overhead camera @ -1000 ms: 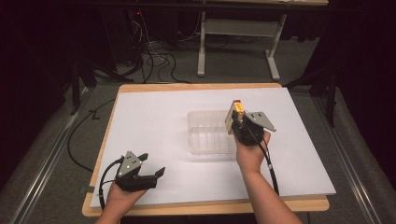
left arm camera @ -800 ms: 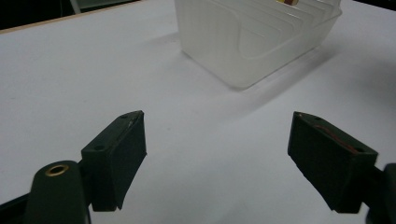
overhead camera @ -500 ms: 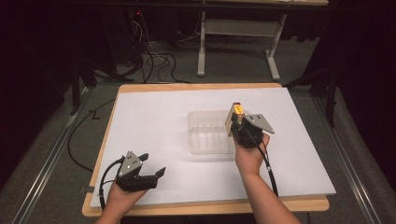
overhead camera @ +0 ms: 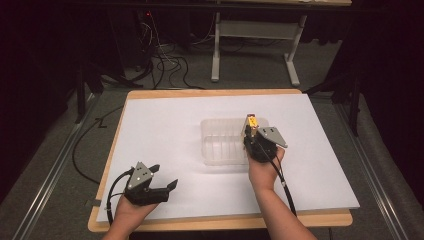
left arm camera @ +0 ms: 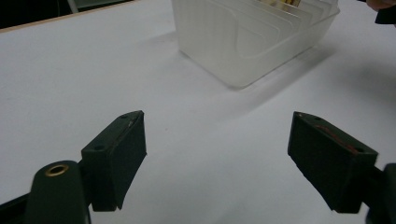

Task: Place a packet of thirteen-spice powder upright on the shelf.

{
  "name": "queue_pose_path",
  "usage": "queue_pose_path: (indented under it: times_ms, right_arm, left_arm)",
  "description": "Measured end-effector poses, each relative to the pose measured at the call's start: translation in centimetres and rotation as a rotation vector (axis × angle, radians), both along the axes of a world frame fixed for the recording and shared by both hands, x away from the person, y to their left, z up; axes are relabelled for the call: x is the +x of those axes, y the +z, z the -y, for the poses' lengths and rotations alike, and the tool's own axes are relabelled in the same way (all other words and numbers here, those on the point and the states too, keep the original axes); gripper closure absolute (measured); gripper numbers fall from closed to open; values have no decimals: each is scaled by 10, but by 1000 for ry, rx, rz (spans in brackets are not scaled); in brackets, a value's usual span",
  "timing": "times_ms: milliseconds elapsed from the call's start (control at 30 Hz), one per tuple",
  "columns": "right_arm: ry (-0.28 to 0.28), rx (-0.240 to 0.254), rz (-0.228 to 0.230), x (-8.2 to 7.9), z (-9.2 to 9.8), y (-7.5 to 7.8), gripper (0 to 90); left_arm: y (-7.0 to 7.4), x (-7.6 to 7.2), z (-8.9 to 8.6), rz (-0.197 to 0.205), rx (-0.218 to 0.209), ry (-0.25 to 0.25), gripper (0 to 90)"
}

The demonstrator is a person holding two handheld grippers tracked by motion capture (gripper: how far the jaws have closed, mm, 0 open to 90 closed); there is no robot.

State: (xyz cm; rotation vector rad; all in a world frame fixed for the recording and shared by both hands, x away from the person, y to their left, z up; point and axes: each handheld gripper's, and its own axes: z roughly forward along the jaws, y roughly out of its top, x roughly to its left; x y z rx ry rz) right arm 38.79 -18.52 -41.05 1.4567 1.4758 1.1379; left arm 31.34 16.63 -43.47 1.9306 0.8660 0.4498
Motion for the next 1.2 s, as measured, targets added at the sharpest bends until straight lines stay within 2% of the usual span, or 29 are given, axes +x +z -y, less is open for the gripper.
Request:
queue_pose_path:
  times_ms: [700,967,1200]
  right_arm:
    - [29,11,-44,2,-3,-23,629]
    - [54,24,-50,3,-2,-23,594]
    - [81,27,-58,4,-1,-23,524]
  left_arm:
    - [0,0,0,0,-5,1,201]
    - [0,0,0,-1,0,-2,201]
    - [0,0,0,-1,-1,-2,201]
